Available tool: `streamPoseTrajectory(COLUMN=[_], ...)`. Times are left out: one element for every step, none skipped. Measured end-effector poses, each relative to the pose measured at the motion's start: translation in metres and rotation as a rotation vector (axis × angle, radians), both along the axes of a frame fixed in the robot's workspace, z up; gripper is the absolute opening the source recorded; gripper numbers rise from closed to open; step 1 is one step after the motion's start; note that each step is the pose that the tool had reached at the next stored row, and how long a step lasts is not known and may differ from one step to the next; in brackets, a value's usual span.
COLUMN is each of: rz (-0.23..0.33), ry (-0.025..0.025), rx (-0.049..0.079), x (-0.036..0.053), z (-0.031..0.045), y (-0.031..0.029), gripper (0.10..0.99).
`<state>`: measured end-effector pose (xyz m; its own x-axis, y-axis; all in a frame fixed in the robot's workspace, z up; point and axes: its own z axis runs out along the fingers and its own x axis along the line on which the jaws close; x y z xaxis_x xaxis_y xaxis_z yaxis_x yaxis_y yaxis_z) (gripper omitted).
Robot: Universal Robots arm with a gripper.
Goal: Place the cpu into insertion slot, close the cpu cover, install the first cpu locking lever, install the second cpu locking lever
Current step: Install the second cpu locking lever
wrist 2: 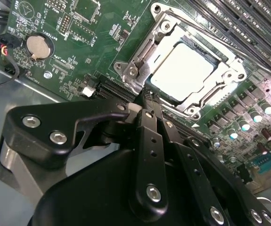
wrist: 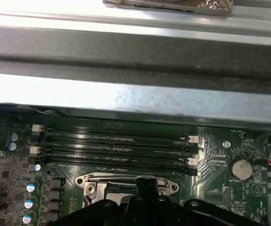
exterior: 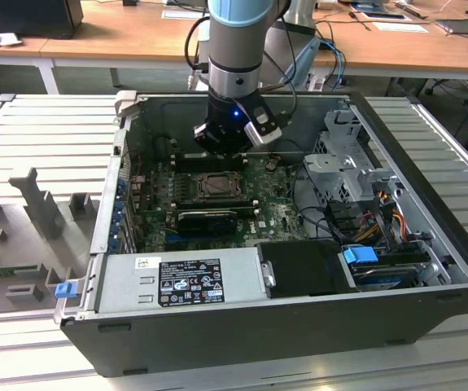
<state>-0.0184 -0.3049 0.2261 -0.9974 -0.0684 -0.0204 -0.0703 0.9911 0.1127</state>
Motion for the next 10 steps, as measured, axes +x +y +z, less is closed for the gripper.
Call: streamPoseTrajectory(rz=[0.000,0.000,0.000,0.000,0.000,0.000,0.000,0.000,0.000,0.000], ry=[-0.0002,0.0000,-0.0001,0.0000,0.0000,0.0000,0.0000,-0.0001,-0.0001,0.0000], rx=[0.000,0.000,0.000,0.000,0.000,0.000,0.000,0.000,0.000,0.000], x=[0.0001,0.0001,0.0000,0.0000,0.0000,0.0000,0.0000,0.0000,0.0000,0.0000], z=[0.0000,0.0001,0.0001,0.0000,-0.0004,-0.0009,-0.0014,-0.0014,-0.0014,-0.0012], y=[-0.0001,-0.0007,-0.0017,-0.0029,-0.0050,-0.0069,-0.0099,-0.0117,-0.0124,-0.0128], gripper=[0.106,0.106,0.106,0.106,0.106,0.106,0.106,0.106,0.106,0.106])
